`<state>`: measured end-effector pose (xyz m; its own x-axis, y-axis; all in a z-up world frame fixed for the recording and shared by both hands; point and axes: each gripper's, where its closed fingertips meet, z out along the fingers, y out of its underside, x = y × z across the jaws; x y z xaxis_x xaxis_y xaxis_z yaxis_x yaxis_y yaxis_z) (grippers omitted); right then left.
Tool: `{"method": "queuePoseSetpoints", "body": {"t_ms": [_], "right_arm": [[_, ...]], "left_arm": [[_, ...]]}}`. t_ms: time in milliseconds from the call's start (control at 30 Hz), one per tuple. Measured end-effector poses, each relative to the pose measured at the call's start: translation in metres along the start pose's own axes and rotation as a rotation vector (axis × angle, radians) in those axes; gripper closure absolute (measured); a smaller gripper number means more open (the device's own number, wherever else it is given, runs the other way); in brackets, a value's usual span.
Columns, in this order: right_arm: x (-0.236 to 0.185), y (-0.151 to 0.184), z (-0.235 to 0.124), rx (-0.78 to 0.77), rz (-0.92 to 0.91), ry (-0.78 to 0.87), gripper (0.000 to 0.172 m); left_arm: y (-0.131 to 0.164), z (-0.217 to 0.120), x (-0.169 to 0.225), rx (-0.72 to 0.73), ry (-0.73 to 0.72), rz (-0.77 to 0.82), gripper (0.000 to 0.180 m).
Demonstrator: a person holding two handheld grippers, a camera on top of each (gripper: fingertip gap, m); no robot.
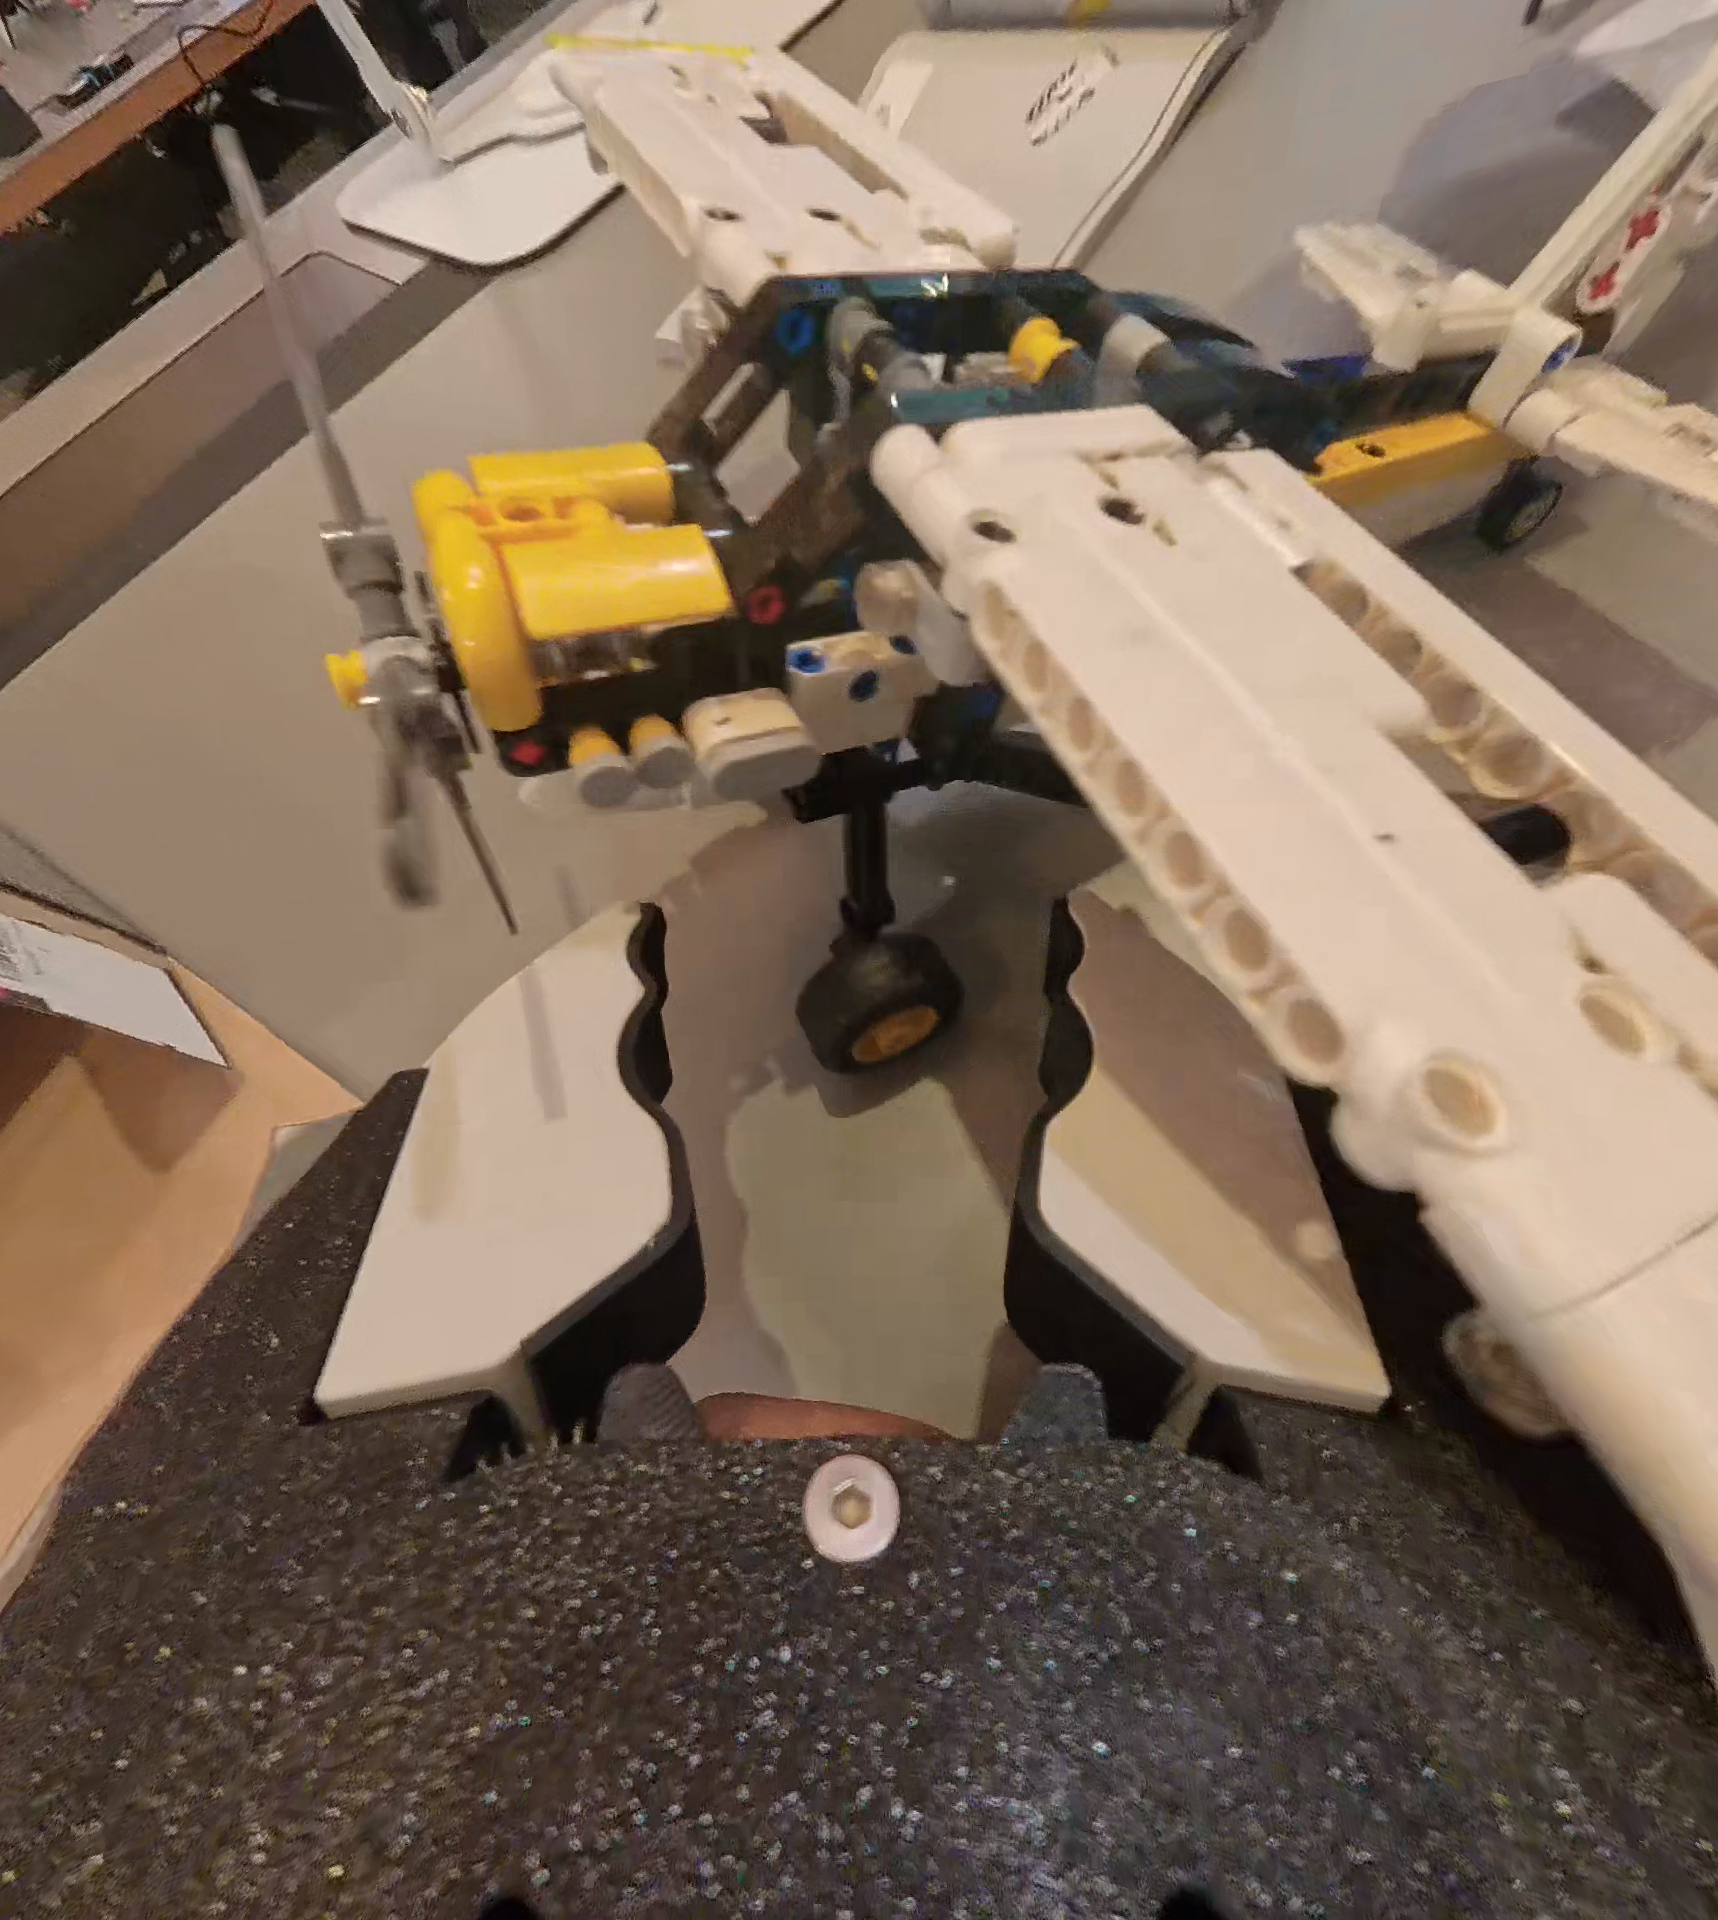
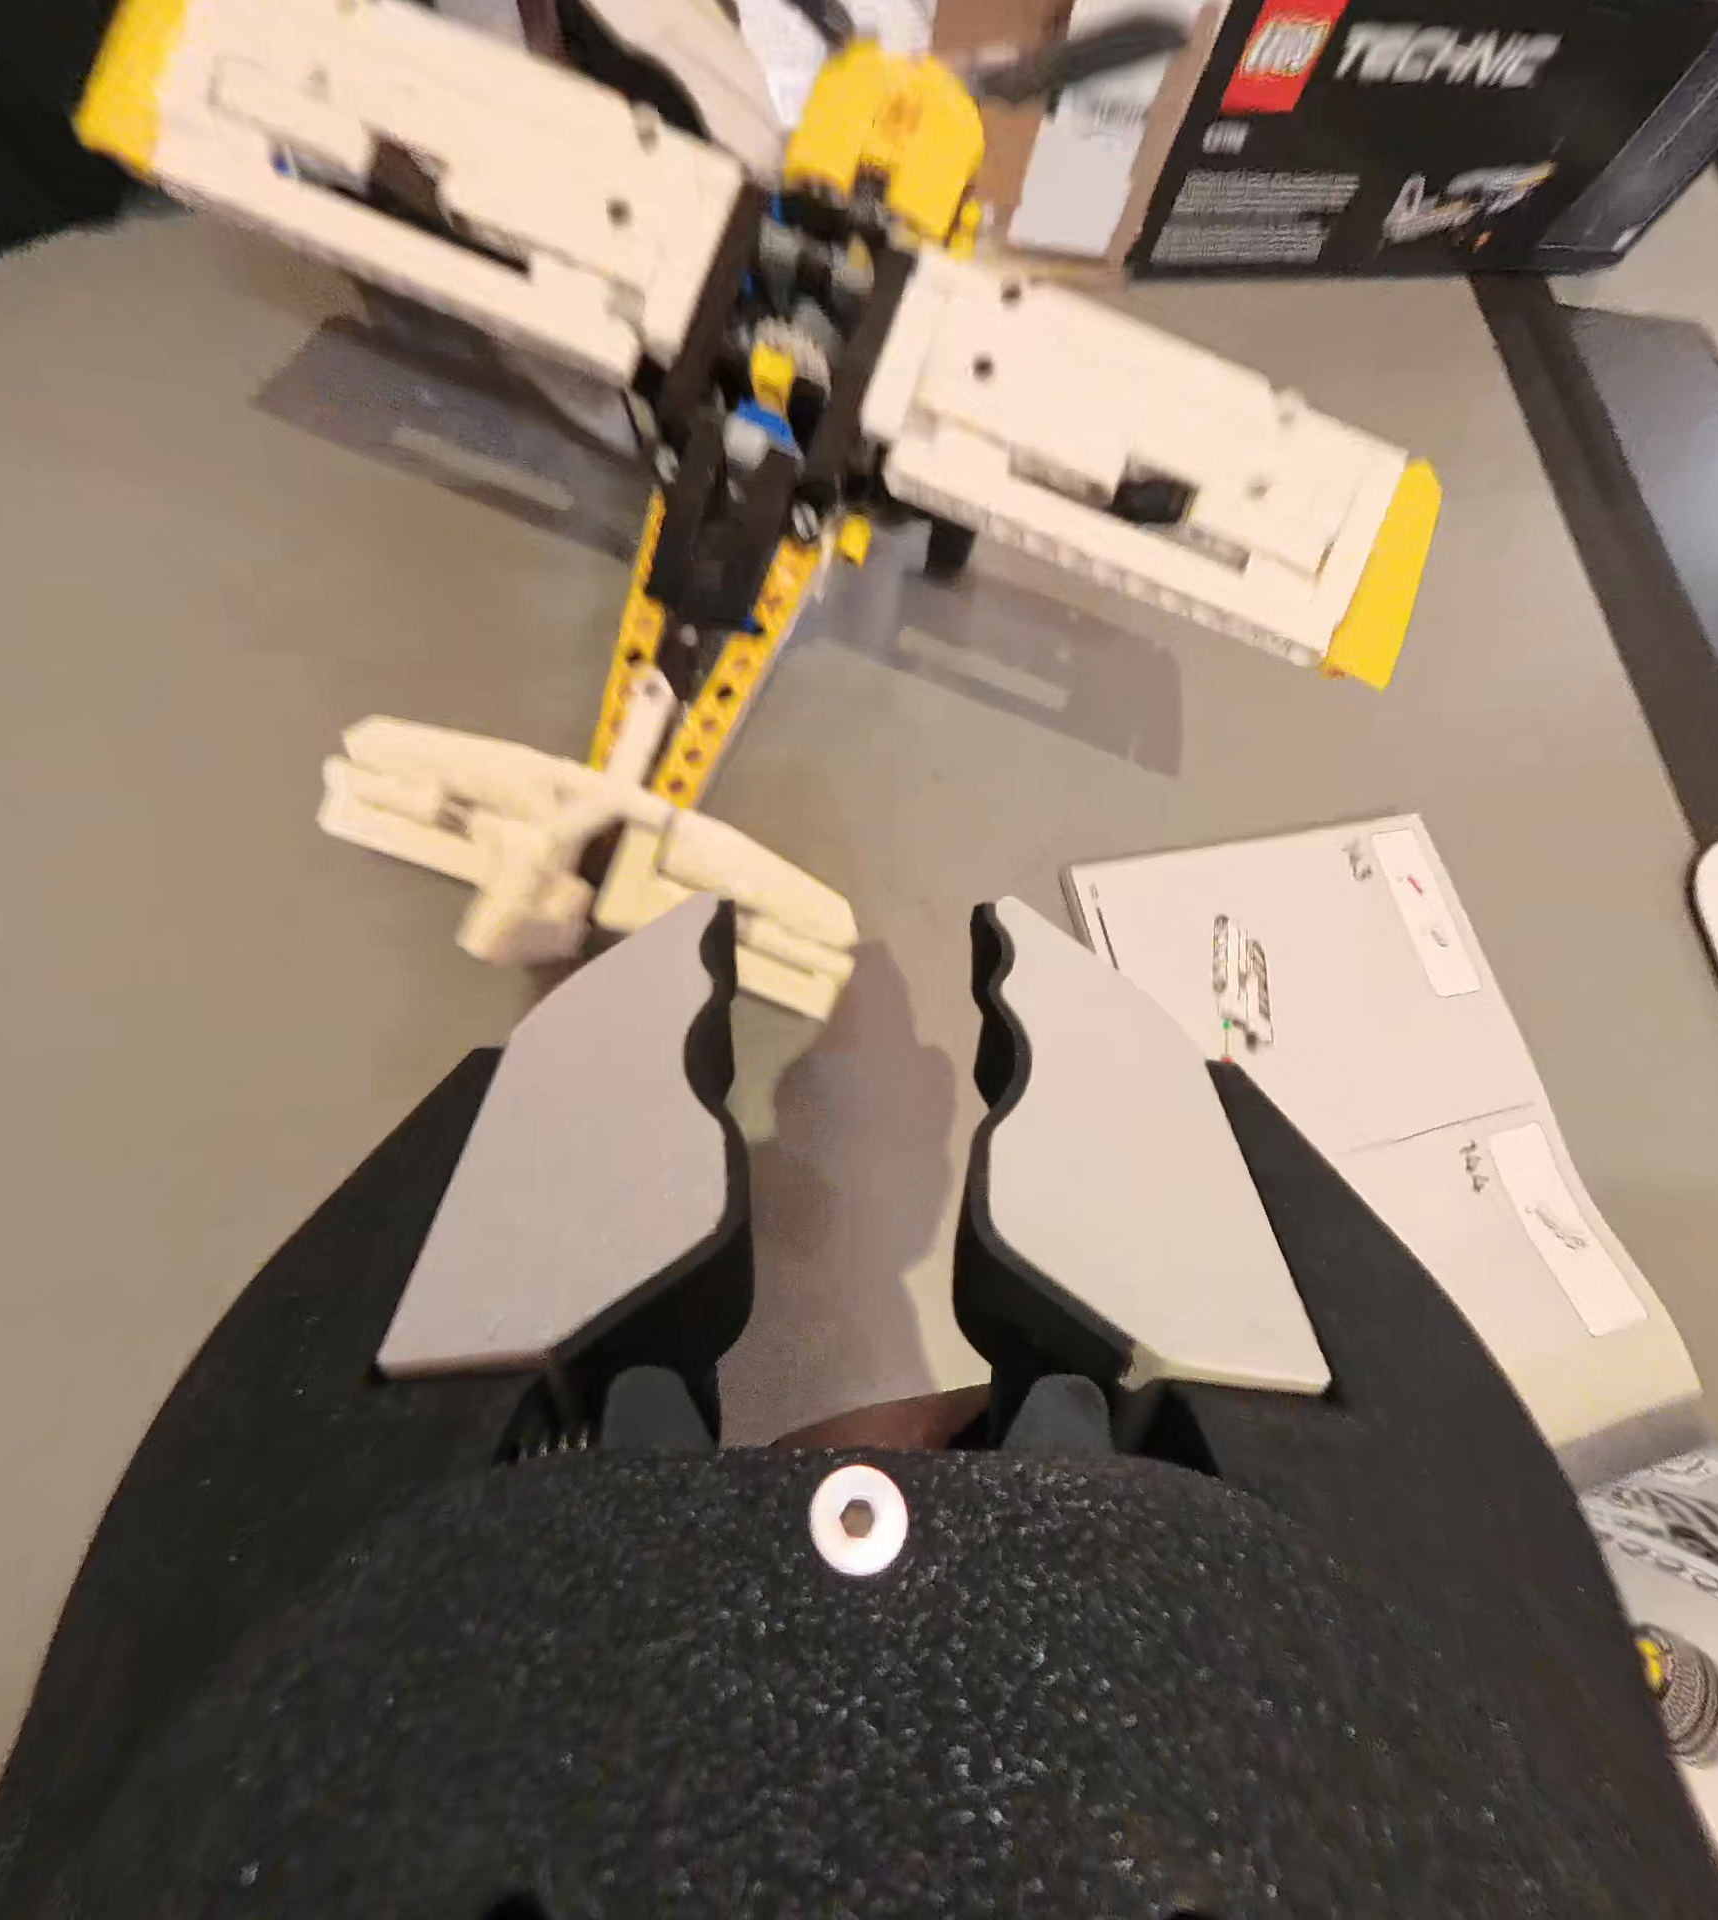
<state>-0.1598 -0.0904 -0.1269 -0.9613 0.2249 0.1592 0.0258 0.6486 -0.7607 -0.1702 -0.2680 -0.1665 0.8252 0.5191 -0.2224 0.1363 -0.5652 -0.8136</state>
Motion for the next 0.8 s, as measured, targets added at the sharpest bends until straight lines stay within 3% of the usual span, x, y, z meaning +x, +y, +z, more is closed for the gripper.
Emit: {"method": "queuePoseSetpoints", "body": {"t_ms": [100,200,333,567,800], "right_arm": [[-0.001,0.029,0.015,-0.062,0.002,-0.085,0.122],[-0.02,0.038,0.031,-0.053,0.034,-0.19,0.123],[-0.03,0.036,0.037,-0.056,-0.059,-0.118,0.124],[-0.044,0.041,0.032,-0.124,-0.132,-0.025,0.134],[-0.052,0.043,0.027,-0.138,-0.166,0.007,0.14]], "left_arm": [[0.005,0.008,0.002,-0.069,-0.062,0.058,0.111],[0.002,0.016,-0.001,-0.08,-0.085,0.048,0.117],[0.001,0.022,-0.018,-0.09,-0.167,0.059,0.135],[-0.014,0.041,-0.023,-0.06,-0.047,0.059,0.131],[-0.027,0.056,-0.025,-0.041,0.056,0.182,0.128]]}}
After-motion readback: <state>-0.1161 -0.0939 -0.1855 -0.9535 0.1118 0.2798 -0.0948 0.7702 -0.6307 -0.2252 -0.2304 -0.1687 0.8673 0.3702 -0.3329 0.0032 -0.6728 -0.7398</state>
